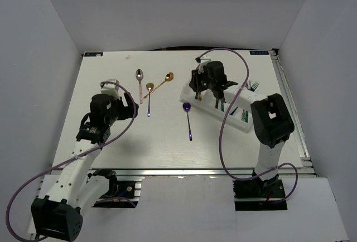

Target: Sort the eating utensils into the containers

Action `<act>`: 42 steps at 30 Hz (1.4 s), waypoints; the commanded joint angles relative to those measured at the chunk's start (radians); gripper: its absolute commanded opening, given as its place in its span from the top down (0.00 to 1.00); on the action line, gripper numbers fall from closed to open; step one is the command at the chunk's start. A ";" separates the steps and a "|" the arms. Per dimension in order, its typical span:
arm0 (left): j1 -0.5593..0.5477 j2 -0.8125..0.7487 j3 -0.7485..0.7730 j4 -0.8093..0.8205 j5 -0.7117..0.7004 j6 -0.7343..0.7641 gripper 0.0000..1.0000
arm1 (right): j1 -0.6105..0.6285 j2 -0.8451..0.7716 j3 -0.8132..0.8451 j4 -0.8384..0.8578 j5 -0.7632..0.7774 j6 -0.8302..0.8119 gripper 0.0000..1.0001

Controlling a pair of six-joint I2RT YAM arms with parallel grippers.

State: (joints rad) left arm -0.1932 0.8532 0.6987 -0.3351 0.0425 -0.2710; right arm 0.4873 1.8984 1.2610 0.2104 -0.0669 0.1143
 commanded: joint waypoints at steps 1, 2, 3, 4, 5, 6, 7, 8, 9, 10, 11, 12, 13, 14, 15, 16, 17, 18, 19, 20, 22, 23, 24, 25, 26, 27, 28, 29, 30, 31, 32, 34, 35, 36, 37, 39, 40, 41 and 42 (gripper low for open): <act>0.000 0.047 0.002 0.019 0.062 0.010 0.08 | -0.018 -0.064 0.122 -0.085 -0.558 -0.246 0.49; 0.000 0.061 0.004 0.018 0.082 0.009 0.09 | -0.018 -0.055 0.161 -0.156 -0.647 -0.307 0.44; 0.000 0.093 0.005 0.018 0.091 0.007 0.09 | -0.016 -0.036 0.193 -0.301 -0.721 -0.356 0.35; 0.000 0.108 0.010 0.016 0.103 0.012 0.09 | -0.010 -0.029 0.240 -0.365 -0.819 -0.431 0.33; 0.000 0.127 0.013 0.013 0.131 0.013 0.09 | -0.004 -0.024 0.253 -0.421 -0.830 -0.468 0.30; 0.000 0.145 0.016 0.011 0.143 0.013 0.09 | 0.005 -0.031 0.255 -0.503 -0.821 -0.500 0.24; 0.000 0.186 0.027 0.008 0.158 0.013 0.09 | 0.026 -0.039 0.249 -0.526 -0.774 -0.551 0.21; 0.000 0.205 0.034 0.004 0.171 0.015 0.09 | 0.036 -0.047 0.223 -0.546 -0.745 -0.573 0.18; 0.000 0.225 0.042 -0.002 0.189 0.015 0.09 | 0.048 -0.067 0.207 -0.578 -0.710 -0.590 0.11; 0.000 0.259 0.051 -0.005 0.192 0.015 0.09 | 0.069 -0.081 0.187 -0.580 -0.639 -0.600 0.11; 0.000 0.274 0.068 -0.010 0.195 0.013 0.09 | 0.077 -0.096 0.135 -0.577 -0.611 -0.602 0.11; 0.000 0.288 0.077 -0.010 0.203 0.012 0.09 | 0.083 -0.134 0.103 -0.566 -0.585 -0.599 0.11; 0.000 0.322 0.090 -0.009 0.207 0.013 0.08 | 0.091 -0.157 0.071 -0.525 -0.541 -0.588 0.11; 0.000 0.343 0.123 -0.015 0.209 0.007 0.08 | 0.091 -0.179 0.039 -0.501 -0.524 -0.569 0.11; -0.002 0.368 0.143 -0.019 0.217 -0.002 0.08 | 0.089 -0.224 -0.013 -0.481 -0.470 -0.558 0.11; -0.002 0.397 0.171 -0.024 0.224 -0.007 0.08 | 0.089 -0.248 -0.034 -0.430 -0.440 -0.542 0.11; -0.002 0.468 0.227 -0.041 0.226 -0.010 0.08 | 0.083 -0.271 -0.054 -0.404 -0.418 -0.509 0.11; -0.002 0.506 0.257 -0.047 0.218 -0.014 0.08 | 0.048 -0.316 -0.087 -0.322 -0.380 -0.461 0.11; -0.002 0.542 0.286 -0.051 0.203 -0.016 0.08 | 0.019 -0.338 -0.098 -0.321 -0.358 -0.393 0.11; -0.003 0.616 0.315 -0.070 0.180 -0.020 0.10 | -0.019 -0.354 -0.103 -0.281 -0.385 -0.325 0.10; -0.009 0.688 0.410 -0.093 0.113 -0.013 0.12 | -0.160 -0.374 -0.101 -0.278 -0.672 -0.321 0.11; -0.014 0.760 0.442 -0.119 0.094 -0.014 0.17 | -0.197 -0.377 -0.106 -0.270 -0.765 -0.324 0.11; -0.018 0.794 0.503 -0.130 0.080 -0.017 0.18 | -0.246 -0.395 -0.127 -0.263 -0.897 -0.350 0.14; -0.025 0.826 0.531 -0.137 0.073 -0.020 0.21 | -0.257 -0.409 -0.138 -0.260 -0.921 -0.363 0.17; -0.040 0.855 0.559 -0.154 0.035 -0.019 0.23 | -0.262 -0.424 -0.147 -0.273 -0.927 -0.379 0.21; -0.049 0.912 0.617 -0.166 0.008 -0.016 0.23 | -0.262 -0.458 -0.156 -0.284 -0.924 -0.419 0.22; -0.055 0.941 0.646 -0.176 -0.013 -0.013 0.23 | -0.262 -0.475 -0.172 -0.293 -0.926 -0.435 0.24; -0.063 0.966 0.674 -0.200 -0.059 -0.005 0.24 | -0.262 -0.493 -0.181 -0.296 -0.926 -0.442 0.25; -0.074 0.989 0.702 -0.211 -0.078 -0.004 0.26 | -0.265 -0.530 -0.192 -0.287 -0.909 -0.449 0.26; -0.078 1.027 0.747 -0.219 -0.088 0.001 0.26 | -0.265 -0.548 -0.204 -0.273 -0.900 -0.444 0.26; -0.086 1.043 0.768 -0.237 -0.107 0.007 0.26 | -0.263 -0.574 -0.233 -0.257 -0.893 -0.435 0.26; -0.092 1.072 0.812 -0.248 -0.125 0.012 0.26 | -0.263 -0.587 -0.248 -0.226 -0.880 -0.404 0.26; -0.098 1.081 0.823 -0.255 -0.138 0.013 0.28 | -0.263 -0.584 -0.253 -0.221 -0.880 -0.397 0.26; -0.100 1.090 0.834 -0.260 -0.139 0.012 0.31 | -0.263 -0.579 -0.253 -0.223 -0.878 -0.387 0.26; -0.101 1.113 0.843 -0.262 -0.139 0.010 0.38 | -0.263 -0.576 -0.253 -0.221 -0.881 -0.381 0.26; -0.106 1.141 0.874 -0.269 -0.139 0.006 0.41 | -0.263 -0.562 -0.255 -0.221 -0.892 -0.369 0.26; -0.107 1.156 0.884 -0.274 -0.142 0.003 0.45 | -0.262 -0.559 -0.256 -0.221 -0.893 -0.366 0.26; -0.115 1.185 0.904 -0.283 -0.148 0.004 0.45 | -0.262 -0.556 -0.258 -0.221 -0.893 -0.363 0.26; -0.117 1.201 0.912 -0.286 -0.165 0.004 0.45 | -0.263 -0.555 -0.261 -0.221 -0.895 -0.363 0.26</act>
State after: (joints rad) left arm -0.3016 2.0228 1.5627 -0.5903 -0.0746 -0.2699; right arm 0.2268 1.3399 1.0149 -0.0483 -0.9306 -0.2687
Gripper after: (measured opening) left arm 0.552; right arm 0.736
